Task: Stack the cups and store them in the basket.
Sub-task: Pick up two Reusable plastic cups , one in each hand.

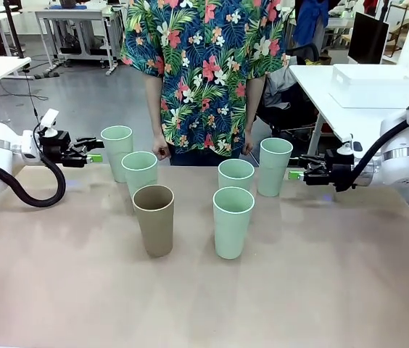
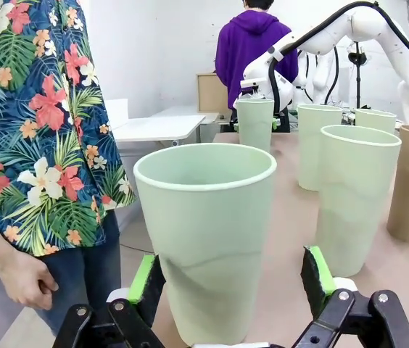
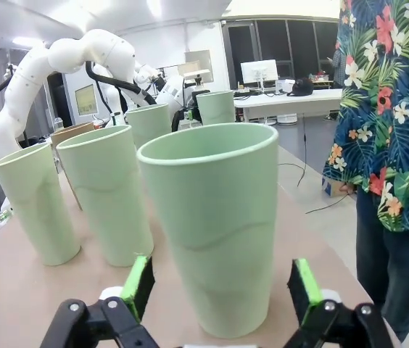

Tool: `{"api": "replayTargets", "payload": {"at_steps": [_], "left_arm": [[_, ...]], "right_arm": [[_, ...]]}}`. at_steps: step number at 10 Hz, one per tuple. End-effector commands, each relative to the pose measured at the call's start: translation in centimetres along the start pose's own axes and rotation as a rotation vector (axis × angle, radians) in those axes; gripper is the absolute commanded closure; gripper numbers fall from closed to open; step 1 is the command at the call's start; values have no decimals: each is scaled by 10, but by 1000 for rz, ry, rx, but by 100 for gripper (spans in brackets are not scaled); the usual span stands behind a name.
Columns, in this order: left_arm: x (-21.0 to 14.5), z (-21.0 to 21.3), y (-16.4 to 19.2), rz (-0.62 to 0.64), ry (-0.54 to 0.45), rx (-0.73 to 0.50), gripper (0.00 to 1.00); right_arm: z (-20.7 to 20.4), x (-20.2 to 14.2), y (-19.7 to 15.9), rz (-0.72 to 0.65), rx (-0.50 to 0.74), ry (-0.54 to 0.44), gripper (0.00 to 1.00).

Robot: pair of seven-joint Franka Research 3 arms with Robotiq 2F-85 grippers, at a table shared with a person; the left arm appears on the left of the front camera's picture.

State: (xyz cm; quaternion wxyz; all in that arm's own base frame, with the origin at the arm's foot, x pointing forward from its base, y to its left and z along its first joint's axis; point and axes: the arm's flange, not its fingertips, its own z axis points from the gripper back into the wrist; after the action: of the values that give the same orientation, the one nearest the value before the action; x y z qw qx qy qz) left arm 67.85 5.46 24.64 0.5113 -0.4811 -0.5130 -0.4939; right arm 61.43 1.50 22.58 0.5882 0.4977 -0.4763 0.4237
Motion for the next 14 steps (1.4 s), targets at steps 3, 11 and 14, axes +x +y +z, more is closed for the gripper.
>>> {"api": "replayTargets", "payload": {"at_steps": [3, 11, 14], "left_arm": [[-4, -12, -3, -3, 0, -11, 0], [-11, -32, 9, -55, 9, 55, 0], [-16, -40, 11, -54, 15, 61, 0]], "right_arm": [[-9, 0, -5, 19, -13, -21, 0], [-20, 2, -4, 0, -26, -61, 0], [-32, 0, -4, -28, -12, -40, 0]]}}
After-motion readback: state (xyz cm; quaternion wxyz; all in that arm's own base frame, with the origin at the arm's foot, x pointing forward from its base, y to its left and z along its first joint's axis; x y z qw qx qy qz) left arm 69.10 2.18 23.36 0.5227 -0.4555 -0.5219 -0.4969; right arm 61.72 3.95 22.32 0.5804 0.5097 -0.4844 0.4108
